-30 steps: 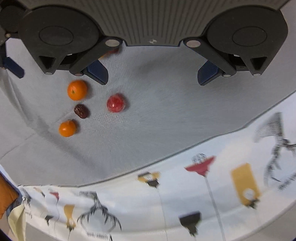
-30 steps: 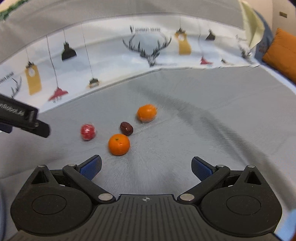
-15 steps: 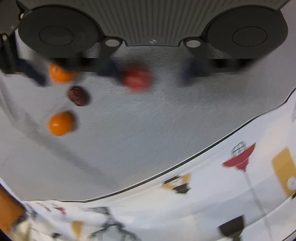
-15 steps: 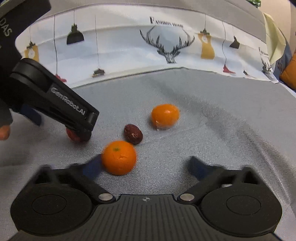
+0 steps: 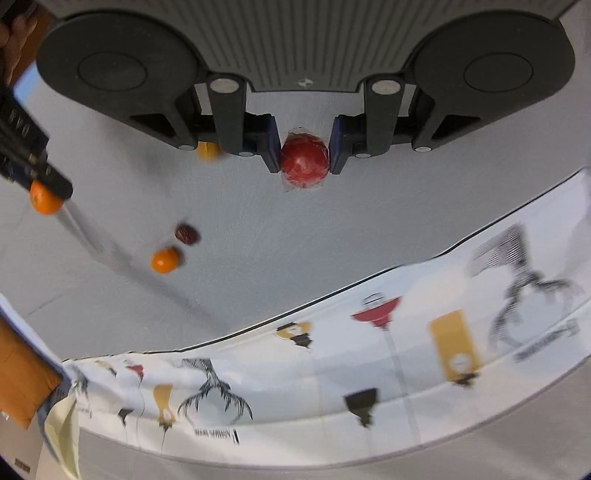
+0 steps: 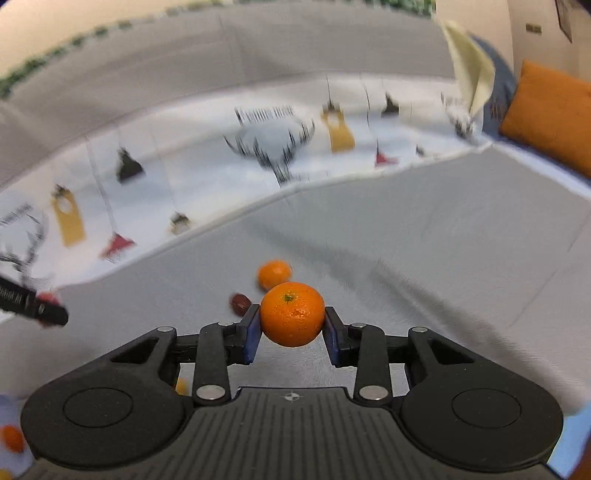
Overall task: Organize fruits
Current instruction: 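Carry the red tomato and the mandarin over the plate with both tools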
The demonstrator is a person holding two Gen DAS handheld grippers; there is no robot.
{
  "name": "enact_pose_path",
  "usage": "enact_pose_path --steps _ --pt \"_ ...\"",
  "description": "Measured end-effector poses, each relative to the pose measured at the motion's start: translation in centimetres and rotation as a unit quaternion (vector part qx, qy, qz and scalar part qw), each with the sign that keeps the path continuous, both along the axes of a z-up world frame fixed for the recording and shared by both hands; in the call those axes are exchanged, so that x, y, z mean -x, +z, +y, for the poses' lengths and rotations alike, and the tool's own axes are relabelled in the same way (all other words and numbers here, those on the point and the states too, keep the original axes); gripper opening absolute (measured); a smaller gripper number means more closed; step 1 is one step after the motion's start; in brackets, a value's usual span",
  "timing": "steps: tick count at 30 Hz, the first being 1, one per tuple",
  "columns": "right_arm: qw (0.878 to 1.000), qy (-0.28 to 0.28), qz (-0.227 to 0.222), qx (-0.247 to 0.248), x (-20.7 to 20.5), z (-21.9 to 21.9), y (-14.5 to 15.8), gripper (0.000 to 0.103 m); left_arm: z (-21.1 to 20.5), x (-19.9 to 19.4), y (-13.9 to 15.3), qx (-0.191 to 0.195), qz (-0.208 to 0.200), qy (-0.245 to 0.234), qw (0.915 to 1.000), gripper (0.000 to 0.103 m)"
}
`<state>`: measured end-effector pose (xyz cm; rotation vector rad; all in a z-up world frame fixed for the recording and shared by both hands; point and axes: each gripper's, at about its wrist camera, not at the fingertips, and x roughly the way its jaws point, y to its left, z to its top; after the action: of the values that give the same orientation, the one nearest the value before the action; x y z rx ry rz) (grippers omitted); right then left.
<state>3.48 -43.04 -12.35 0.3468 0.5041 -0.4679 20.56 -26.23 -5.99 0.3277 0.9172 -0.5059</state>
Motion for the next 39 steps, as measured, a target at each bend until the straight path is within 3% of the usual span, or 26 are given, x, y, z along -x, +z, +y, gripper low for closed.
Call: enact_pose_path --steps 7,13,18,29,39 --pt "0.997 0.061 -0.05 0.012 8.5 7.8 6.6 0.037 10.0 10.2 4.5 0.023 0.013 0.025 0.9993 0.03" --pt "0.99 0.136 -0.044 -0.015 14.0 14.3 9.1 0.037 17.1 17.6 6.4 0.041 0.017 0.037 0.9984 0.03" --pt "0.982 0.182 -0.044 0.003 17.6 20.0 10.3 0.037 21.9 21.9 7.0 0.061 0.021 0.054 0.9964 0.03" --pt "0.969 0.234 -0.06 0.048 21.5 26.1 12.0 0.037 27.8 26.9 8.3 0.08 -0.024 0.109 0.9906 0.03" --pt "0.965 0.243 -0.071 0.069 22.3 27.0 12.6 0.037 28.6 27.6 9.7 0.099 -0.037 0.118 0.9874 0.03"
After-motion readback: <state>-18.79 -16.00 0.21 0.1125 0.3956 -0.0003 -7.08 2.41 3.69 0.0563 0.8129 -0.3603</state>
